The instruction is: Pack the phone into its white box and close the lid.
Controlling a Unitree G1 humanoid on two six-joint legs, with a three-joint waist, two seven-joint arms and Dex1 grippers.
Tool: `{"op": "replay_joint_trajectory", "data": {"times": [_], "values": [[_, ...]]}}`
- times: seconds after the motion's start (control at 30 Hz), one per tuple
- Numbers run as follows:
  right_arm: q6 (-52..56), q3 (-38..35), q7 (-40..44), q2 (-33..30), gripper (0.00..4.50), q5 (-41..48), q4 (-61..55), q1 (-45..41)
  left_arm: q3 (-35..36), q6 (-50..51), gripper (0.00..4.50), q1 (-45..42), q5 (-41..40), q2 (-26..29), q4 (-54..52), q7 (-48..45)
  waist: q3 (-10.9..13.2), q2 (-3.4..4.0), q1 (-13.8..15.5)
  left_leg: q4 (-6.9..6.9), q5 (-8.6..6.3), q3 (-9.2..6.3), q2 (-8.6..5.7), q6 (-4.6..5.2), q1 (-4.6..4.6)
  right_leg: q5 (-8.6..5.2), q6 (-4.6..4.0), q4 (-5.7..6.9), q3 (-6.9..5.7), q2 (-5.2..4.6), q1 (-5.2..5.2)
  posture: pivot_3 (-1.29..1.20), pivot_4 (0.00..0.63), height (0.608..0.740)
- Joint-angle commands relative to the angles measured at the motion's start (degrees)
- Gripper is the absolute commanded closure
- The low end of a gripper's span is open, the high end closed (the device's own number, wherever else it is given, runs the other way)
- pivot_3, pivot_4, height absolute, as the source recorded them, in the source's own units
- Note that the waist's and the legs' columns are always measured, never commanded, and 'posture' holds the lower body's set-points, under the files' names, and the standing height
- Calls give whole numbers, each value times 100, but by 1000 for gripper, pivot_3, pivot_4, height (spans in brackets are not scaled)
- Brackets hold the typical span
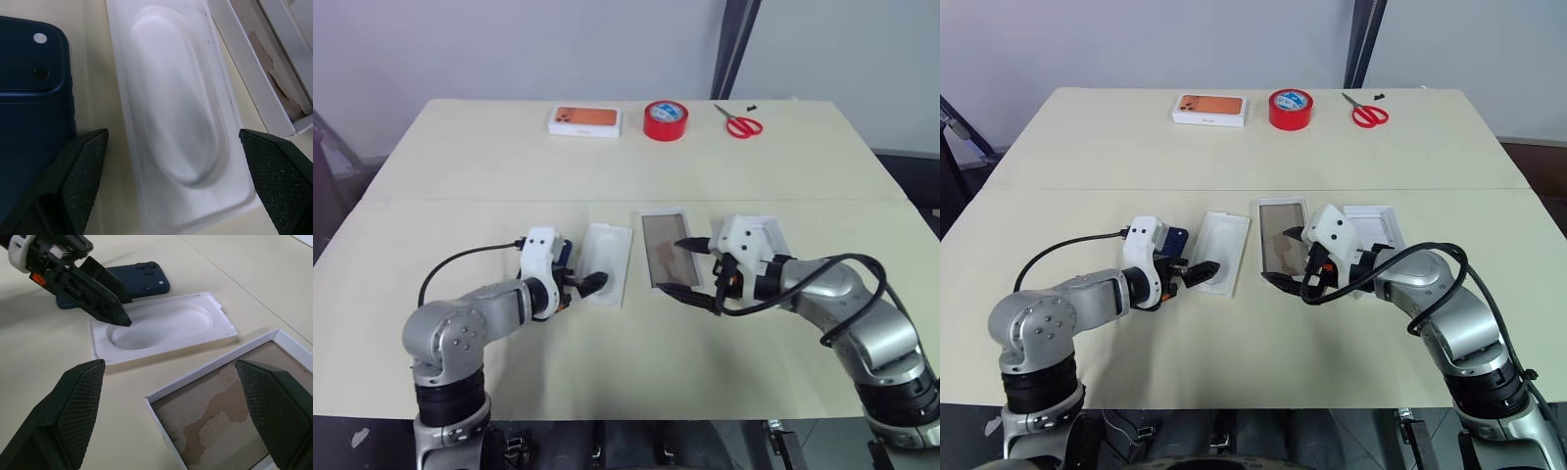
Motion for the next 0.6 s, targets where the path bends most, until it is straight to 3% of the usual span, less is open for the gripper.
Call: {"op": "replay_joint_trajectory", "data": {"times": [0.03,0.1,0.33,0.57,0.6], "values": [[-165,122,-2,-73,44,-128,-203,-27,171,25,0,-87,9,-130,107,-56,0,0,-9,0,0,0,0,0,0,0,0,0,0,0,0,0,150,719],[-335,354,76,-248,0,-401,-213,46,256,23,782,-143,-10,-286,228,-68,-1,1,-4,0,0,0,0,0,1,0,0,1,0,0,0,0,150,719],[-629,870,333,-533,0,-895,39,3,478,47,4305,-203,88,-471,429,-22,2,-6,37,2,1,0,-2,-1,0,0,0,-2,0,0,1,0,150,719],[-902,1234,602,-540,0,-1360,828,-460,1306,75,4431,-455,-107,-789,417,-11,2,-8,69,3,1,0,-1,-2,1,0,0,-2,0,0,2,0,150,719],[-1023,1356,683,-541,259,-1486,1043,-544,1540,81,4476,-530,-185,-826,405,-19,2,-9,75,4,2,0,-1,-2,1,0,0,-2,-1,0,2,0,150,719]]}}
